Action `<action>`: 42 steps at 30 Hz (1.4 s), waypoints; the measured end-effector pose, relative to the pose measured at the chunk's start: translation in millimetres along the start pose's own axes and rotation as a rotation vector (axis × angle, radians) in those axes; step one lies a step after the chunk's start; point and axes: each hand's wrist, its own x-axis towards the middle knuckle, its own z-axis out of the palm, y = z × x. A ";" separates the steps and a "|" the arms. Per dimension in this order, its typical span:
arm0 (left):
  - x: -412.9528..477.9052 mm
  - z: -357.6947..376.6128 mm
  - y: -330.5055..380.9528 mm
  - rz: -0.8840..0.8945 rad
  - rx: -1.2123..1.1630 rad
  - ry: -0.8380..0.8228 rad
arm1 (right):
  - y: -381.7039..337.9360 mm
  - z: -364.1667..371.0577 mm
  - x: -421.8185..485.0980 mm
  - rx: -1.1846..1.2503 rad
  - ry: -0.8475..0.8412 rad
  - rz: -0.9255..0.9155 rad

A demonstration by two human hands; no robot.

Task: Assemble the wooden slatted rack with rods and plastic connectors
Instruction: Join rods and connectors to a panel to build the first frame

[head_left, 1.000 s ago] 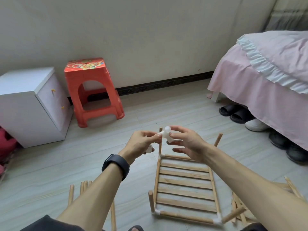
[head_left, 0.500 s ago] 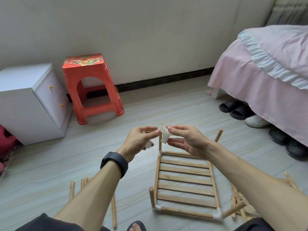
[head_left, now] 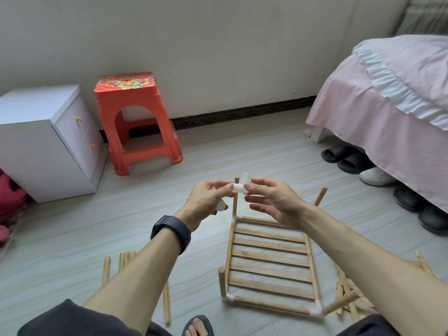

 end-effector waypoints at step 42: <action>216.1 43.1 -90.6 -0.285 -0.405 0.065 | 59.0 -77.2 231.7 0.270 0.284 -0.049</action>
